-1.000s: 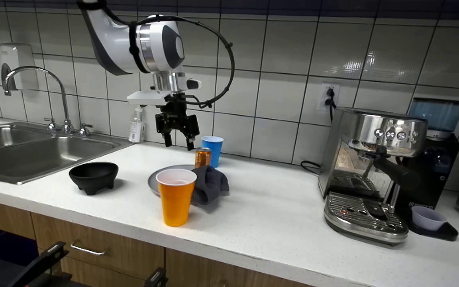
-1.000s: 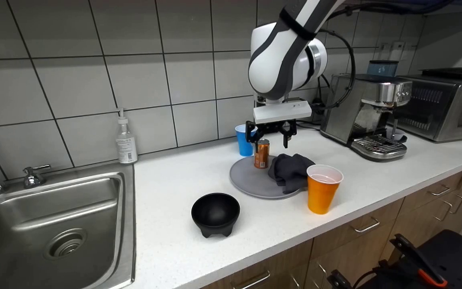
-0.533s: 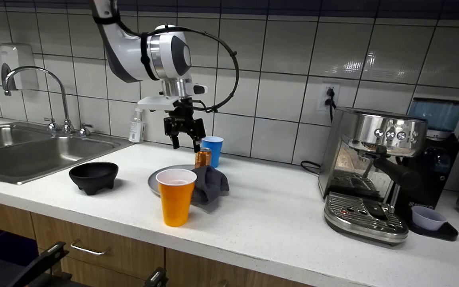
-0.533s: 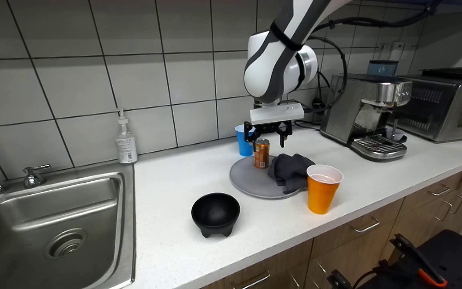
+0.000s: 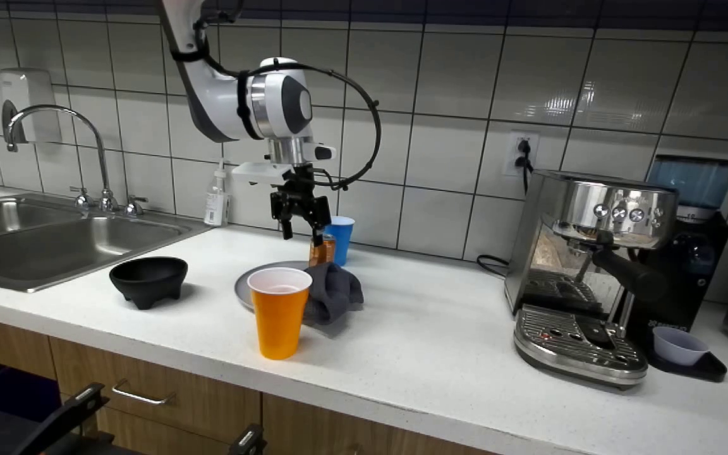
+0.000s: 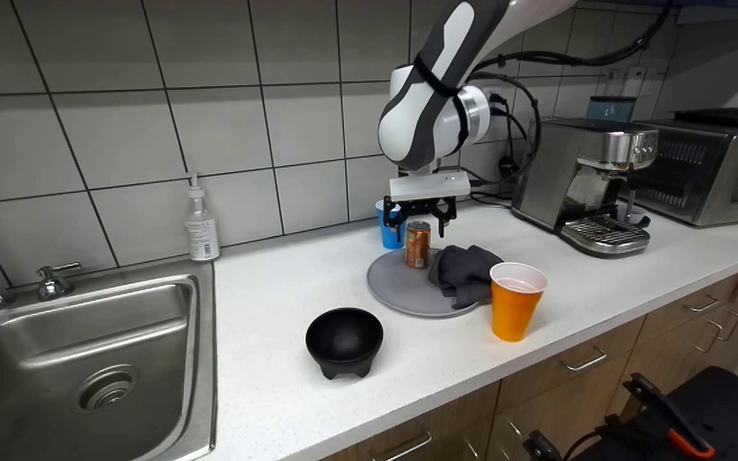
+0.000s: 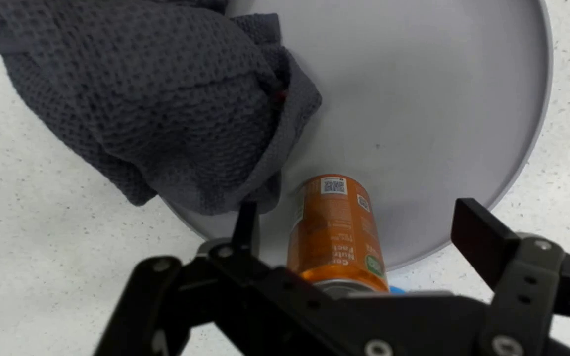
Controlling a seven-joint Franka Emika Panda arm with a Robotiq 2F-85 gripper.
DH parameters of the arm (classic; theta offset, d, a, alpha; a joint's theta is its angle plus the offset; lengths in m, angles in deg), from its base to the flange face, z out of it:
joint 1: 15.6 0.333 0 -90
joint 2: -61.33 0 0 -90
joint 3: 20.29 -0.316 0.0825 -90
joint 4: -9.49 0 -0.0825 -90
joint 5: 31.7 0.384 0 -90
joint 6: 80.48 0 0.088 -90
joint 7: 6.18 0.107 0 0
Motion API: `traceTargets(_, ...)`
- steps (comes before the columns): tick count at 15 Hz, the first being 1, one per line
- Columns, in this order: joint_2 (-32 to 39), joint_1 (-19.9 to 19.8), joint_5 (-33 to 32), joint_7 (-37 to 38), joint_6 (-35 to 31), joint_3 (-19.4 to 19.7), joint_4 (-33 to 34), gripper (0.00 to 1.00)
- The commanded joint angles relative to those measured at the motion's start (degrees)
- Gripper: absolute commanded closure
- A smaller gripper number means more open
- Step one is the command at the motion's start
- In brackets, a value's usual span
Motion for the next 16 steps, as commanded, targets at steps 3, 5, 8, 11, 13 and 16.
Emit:
traceTargets(3,4.95,1.22,2.8,0.77,2.63,1.41,6.83,0.0)
traceTargets(5,6.33,1.4,3.6,0.86,2.9,1.75,8.48,0.0)
traceTargets(8,8.04,1.53,4.47,0.89,3.43,2.16,10.65,0.0)
traceTargets(11,9.29,1.55,5.29,0.88,3.81,2.61,12.42,0.0)
traceTargets(13,9.96,1.52,5.64,1.01,4.02,2.94,13.41,0.0)
traceTargets(16,10.68,1.48,5.82,1.28,4.43,3.44,14.53,0.0)
